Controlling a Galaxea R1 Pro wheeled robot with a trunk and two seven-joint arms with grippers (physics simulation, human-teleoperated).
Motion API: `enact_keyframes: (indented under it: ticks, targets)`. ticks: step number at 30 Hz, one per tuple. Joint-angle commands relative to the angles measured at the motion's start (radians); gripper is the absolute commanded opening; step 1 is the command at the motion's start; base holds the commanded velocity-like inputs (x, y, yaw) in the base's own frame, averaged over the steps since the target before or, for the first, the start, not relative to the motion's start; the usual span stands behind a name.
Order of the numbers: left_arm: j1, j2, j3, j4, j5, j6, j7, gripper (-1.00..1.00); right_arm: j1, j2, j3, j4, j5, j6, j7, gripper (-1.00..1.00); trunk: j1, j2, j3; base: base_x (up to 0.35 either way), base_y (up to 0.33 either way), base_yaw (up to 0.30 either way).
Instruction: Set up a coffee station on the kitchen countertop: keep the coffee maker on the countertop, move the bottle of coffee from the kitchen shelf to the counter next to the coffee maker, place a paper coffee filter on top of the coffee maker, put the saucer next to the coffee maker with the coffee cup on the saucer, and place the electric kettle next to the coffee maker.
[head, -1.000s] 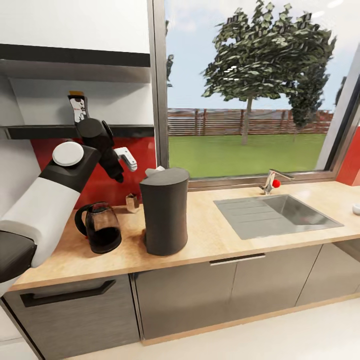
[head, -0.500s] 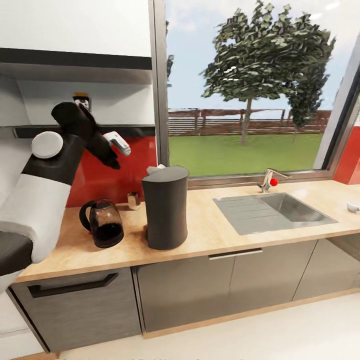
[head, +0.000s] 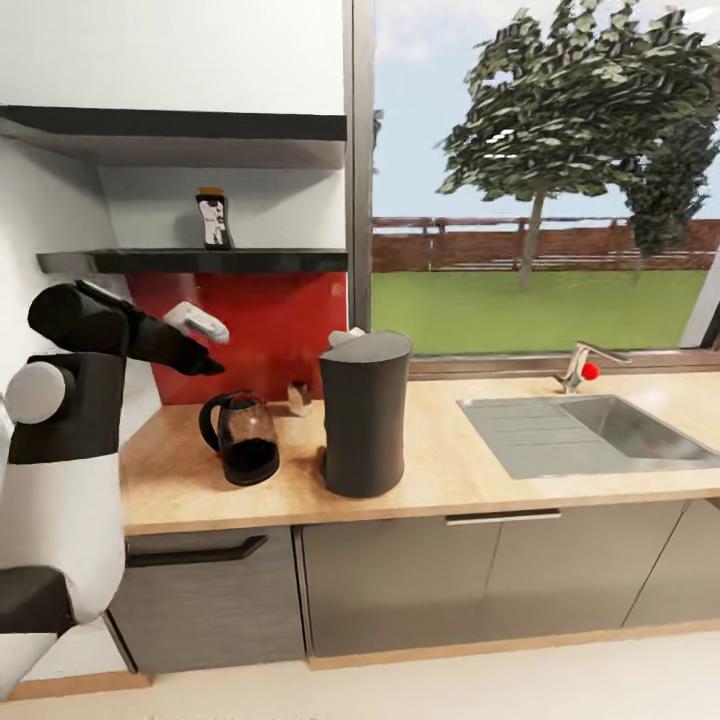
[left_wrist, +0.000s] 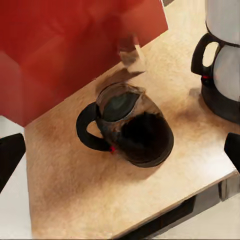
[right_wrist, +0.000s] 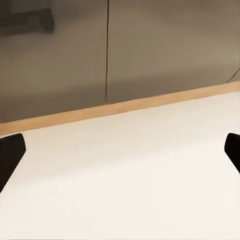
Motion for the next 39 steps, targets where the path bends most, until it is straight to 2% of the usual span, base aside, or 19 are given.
enact_keyframes:
  ticks: [1,7,10,11,14,16,17,18,21,22,25,26,27,28,32,35,36,37,39]
  targets:
    - [0.014,-0.001,0.013,-0.003,-0.009,0.010,-0.010,1.00,-0.001,0.001,-0.007,0.001,0.008,-0.004,0.005,1.00,0.001,-0.001,-0.001,0.000,0.000,0.278]
    - [0.148,-0.004,0.063,-0.009,0.021,0.006,-0.010,1.00,-0.001,0.001,-0.007,0.004,0.010,-0.004,0.005,1.00,0.001,-0.001,-0.001,0.000,0.000,0.278]
    - [0.198,-0.005,0.083,-0.009,0.091,0.004,-0.010,1.00,-0.001,0.001,-0.008,0.004,0.010,-0.004,0.005,1.00,0.001,-0.001,-0.001,0.000,0.000,0.278]
    - [0.221,-0.004,0.098,-0.009,0.138,0.003,-0.010,1.00,-0.001,0.001,-0.008,0.004,0.010,-0.004,0.005,1.00,0.001,-0.001,-0.001,0.000,0.000,0.278]
    - [0.289,-0.003,0.158,-0.008,0.253,-0.003,-0.010,1.00,-0.001,0.001,-0.008,0.004,0.010,-0.004,0.004,1.00,0.001,-0.001,-0.001,0.000,0.000,0.278]
    - [0.359,0.000,0.203,-0.006,0.295,-0.027,-0.010,1.00,-0.001,0.001,-0.008,0.005,0.010,-0.004,0.004,1.00,0.001,-0.001,-0.001,0.000,0.000,0.278]
    - [0.460,-0.004,0.305,0.000,0.335,-0.111,-0.010,1.00,-0.001,0.001,-0.008,0.005,0.010,-0.004,0.004,1.00,0.001,-0.001,-0.001,0.000,0.000,0.278]
    - [0.475,-0.006,0.327,0.001,0.347,-0.130,-0.010,1.00,-0.001,0.001,-0.007,0.006,0.010,-0.004,0.004,1.00,0.001,-0.001,-0.001,0.000,0.000,0.278]
    - [0.556,-0.011,0.459,0.006,0.446,-0.255,-0.010,1.00,-0.001,0.001,-0.007,0.006,0.010,-0.004,0.005,1.00,0.001,-0.001,-0.001,0.000,0.000,0.278]
    - [0.655,-0.012,0.648,0.070,0.545,-0.397,-0.010,1.00,-0.001,0.001,-0.006,0.011,0.010,-0.004,0.005,1.00,0.001,-0.001,-0.001,0.000,0.000,0.278]
    - [0.691,-0.013,0.766,0.167,0.568,-0.545,-0.010,1.00,-0.001,0.001,-0.006,0.015,0.010,-0.005,0.005,1.00,0.001,-0.001,-0.001,0.000,0.000,0.278]
    - [0.694,-0.013,0.783,0.189,0.570,-0.573,-0.010,1.00,-0.001,0.001,-0.006,0.016,0.010,-0.005,0.005,1.00,0.001,-0.001,-0.001,0.000,0.000,0.278]
    - [0.700,-0.013,0.837,0.261,0.572,-0.655,0.018,1.00,-0.001,0.001,-0.007,0.017,0.010,-0.005,0.005,1.00,0.001,-0.001,-0.001,0.000,0.000,0.277]
    - [0.701,-0.013,0.856,0.287,0.572,-0.681,0.030,1.00,-0.001,0.001,-0.007,0.017,0.010,-0.005,0.005,1.00,0.001,-0.001,-0.001,0.000,0.000,0.277]
    - [0.706,-0.013,0.959,0.477,0.567,-0.847,0.160,1.00,-0.001,0.001,-0.008,0.018,0.010,-0.005,0.005,1.00,0.001,-0.001,-0.001,0.000,0.000,0.278]
    - [0.711,-0.013,0.987,0.631,0.564,-0.960,0.319,1.00,-0.001,0.001,-0.008,0.018,0.009,-0.005,0.004,1.00,0.001,-0.001,-0.001,0.000,0.000,0.278]
    - [0.714,-0.013,0.992,0.687,0.564,-0.996,0.395,1.00,-0.001,0.001,-0.008,0.018,0.009,-0.005,0.004,1.00,0.001,-0.001,-0.001,0.000,0.000,0.278]
    - [0.719,-0.013,0.995,0.779,0.562,-1.039,0.562,1.00,-0.001,0.001,-0.009,0.018,0.009,-0.005,0.004,1.00,0.001,-0.001,-0.001,0.000,0.000,0.278]
    - [0.723,-0.015,0.996,0.873,0.565,-1.063,0.788,1.00,-0.001,0.001,-0.009,0.018,0.008,-0.005,0.004,1.00,0.001,-0.001,-0.001,0.000,0.000,0.278]
